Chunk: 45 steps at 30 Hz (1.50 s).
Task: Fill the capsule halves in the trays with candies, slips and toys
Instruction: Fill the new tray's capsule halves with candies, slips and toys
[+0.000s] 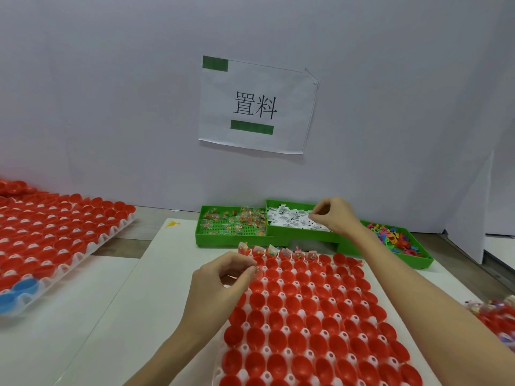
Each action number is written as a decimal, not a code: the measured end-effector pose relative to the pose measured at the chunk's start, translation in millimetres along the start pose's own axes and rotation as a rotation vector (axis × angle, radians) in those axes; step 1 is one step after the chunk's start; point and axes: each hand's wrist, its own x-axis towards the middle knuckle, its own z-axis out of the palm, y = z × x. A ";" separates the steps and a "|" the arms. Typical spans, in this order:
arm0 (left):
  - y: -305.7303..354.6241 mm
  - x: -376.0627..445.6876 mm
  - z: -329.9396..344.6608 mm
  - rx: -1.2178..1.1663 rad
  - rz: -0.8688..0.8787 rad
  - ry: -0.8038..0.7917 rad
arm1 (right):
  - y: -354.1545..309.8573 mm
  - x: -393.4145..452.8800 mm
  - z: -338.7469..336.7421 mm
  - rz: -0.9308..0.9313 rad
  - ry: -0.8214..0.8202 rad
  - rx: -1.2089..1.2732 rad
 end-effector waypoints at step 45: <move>35.8 -20.1 16.8 -0.215 -0.061 -0.056 | -70.4 -194.5 -8.4 -0.259 -0.111 0.435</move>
